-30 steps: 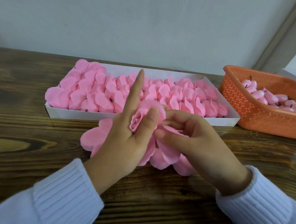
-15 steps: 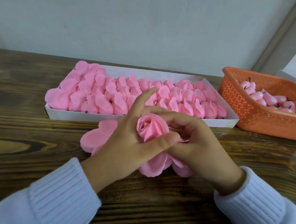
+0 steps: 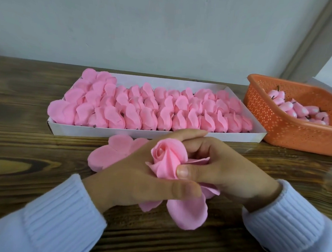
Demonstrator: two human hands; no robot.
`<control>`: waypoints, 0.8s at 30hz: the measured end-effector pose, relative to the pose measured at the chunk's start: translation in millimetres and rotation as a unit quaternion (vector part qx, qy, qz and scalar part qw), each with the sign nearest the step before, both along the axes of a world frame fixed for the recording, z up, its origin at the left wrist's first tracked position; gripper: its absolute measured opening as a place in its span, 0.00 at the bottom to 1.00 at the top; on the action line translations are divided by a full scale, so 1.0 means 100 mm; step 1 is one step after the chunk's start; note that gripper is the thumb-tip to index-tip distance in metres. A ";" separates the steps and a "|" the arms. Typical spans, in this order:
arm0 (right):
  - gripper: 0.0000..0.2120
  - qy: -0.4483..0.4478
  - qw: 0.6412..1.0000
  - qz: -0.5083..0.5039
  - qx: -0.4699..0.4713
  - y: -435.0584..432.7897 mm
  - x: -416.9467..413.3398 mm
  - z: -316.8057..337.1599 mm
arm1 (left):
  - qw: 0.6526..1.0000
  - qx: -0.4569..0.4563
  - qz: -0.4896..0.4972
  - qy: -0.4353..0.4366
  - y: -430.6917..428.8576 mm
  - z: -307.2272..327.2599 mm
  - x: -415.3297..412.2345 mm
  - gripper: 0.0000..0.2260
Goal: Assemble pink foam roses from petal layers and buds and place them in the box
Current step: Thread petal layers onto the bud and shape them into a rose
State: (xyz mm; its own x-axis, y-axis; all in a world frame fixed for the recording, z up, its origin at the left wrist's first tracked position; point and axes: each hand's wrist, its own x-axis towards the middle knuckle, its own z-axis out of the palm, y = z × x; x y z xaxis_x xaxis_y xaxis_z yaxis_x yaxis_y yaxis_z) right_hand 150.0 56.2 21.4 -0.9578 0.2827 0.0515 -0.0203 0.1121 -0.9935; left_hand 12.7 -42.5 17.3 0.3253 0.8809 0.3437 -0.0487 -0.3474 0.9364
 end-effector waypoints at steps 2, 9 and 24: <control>0.12 -0.007 1.000 -0.004 0.014 0.01 0.00 -0.01 | 1.000 0.017 0.013 0.016 0.00 -0.01 0.02 0.16; 0.13 0.054 0.998 -0.028 -0.002 -0.01 -0.05 0.00 | 0.977 0.013 0.212 0.023 -0.03 -0.05 -0.01 0.15; 0.05 0.144 0.900 -0.281 0.301 -0.13 -0.03 0.03 | 0.961 0.013 0.277 -0.008 -0.01 -0.08 0.00 0.14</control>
